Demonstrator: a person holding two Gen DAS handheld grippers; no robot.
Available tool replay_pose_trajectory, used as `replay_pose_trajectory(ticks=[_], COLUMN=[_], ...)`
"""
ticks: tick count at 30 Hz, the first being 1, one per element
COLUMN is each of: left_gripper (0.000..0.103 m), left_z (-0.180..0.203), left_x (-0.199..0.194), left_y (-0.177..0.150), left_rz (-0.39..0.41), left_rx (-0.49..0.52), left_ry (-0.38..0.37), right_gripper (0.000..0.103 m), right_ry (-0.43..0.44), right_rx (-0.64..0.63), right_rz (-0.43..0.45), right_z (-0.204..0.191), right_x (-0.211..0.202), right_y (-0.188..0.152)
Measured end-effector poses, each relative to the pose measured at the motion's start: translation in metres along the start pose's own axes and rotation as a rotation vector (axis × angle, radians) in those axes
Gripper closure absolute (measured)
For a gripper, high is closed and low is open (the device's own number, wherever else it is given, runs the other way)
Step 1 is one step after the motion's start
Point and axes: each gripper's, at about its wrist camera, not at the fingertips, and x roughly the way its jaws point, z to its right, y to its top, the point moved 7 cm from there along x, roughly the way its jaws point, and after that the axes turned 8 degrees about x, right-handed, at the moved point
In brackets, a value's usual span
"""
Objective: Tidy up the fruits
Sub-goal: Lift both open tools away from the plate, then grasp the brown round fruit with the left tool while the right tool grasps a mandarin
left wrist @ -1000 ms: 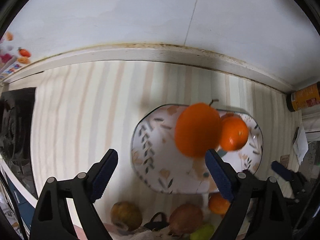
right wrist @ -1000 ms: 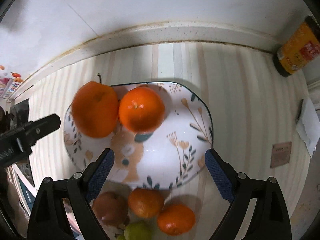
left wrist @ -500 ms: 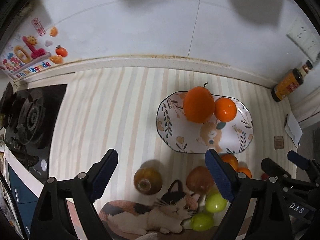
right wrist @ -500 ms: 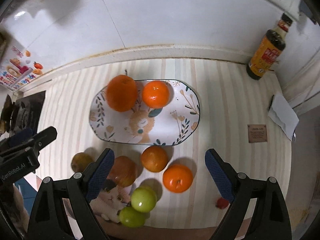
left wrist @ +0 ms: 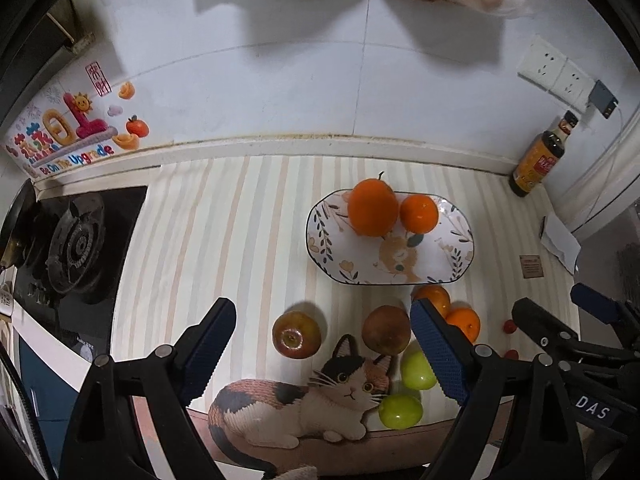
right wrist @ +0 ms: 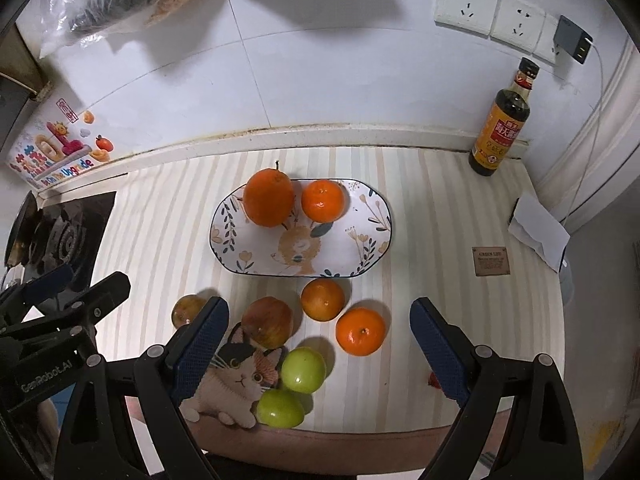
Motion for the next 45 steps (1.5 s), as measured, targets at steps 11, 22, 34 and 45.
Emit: replay_pose_trajectory(ticks=[11, 22, 34, 45], left_gripper=[0.005, 0.004, 0.008, 0.041], left_z=[0.006, 0.044, 0.091, 0.087], left_x=[0.007, 0.109, 0.205, 0.188], left_y=[-0.006, -0.034, -0.048, -0.075], left_rz=[-0.014, -0.25, -0.432, -0.425], left_rx=[-0.007, 0.014, 0.142, 0.099], left_ry=[-0.013, -0.08, -0.126, -0.153], right_gripper=[0.007, 0.007, 0.029, 0.038], right_ry=[0.064, 0.109, 0.14, 0.16], right_rx=[0.059, 0.269, 0.348, 0.23], right_rz=[-0.023, -0.25, -0.37, -0.439], right_z=[0.008, 0.078, 0.098, 0.074], right_x=[0.008, 0.121, 0.207, 0.2], right_y=[-0.009, -0.041, -0.06, -0.08])
